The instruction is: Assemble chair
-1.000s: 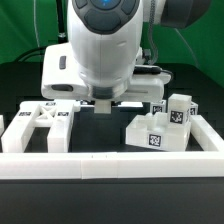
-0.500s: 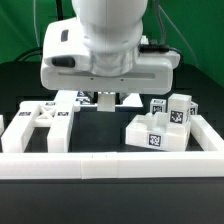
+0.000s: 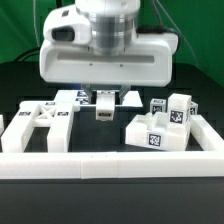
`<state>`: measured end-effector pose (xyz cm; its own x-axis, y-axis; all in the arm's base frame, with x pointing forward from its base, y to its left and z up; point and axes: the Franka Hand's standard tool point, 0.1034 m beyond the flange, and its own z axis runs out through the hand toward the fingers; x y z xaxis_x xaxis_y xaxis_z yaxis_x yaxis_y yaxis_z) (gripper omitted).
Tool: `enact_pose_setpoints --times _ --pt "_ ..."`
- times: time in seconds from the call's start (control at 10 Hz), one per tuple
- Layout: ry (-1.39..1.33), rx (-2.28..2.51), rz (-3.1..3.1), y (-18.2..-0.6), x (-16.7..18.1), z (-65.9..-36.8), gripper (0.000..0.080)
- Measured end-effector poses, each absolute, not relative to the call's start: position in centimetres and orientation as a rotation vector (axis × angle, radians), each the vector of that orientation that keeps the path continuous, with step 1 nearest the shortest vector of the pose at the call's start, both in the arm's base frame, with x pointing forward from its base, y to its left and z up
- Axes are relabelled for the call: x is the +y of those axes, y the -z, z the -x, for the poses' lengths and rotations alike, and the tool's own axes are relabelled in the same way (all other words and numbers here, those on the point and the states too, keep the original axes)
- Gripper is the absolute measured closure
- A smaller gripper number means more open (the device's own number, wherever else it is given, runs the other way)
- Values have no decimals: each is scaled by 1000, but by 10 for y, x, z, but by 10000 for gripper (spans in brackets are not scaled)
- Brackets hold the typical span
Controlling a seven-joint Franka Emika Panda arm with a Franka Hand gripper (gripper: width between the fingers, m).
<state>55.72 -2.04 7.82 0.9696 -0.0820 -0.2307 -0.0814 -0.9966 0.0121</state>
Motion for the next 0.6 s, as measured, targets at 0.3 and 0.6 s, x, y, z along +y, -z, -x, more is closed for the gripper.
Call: enact_pose_setpoints --times 0.3,0.6 --pt "67 -148 -3137 -113 -9 -576 512" --pt "-257 -158 -3101 -110 -11 -584 512"
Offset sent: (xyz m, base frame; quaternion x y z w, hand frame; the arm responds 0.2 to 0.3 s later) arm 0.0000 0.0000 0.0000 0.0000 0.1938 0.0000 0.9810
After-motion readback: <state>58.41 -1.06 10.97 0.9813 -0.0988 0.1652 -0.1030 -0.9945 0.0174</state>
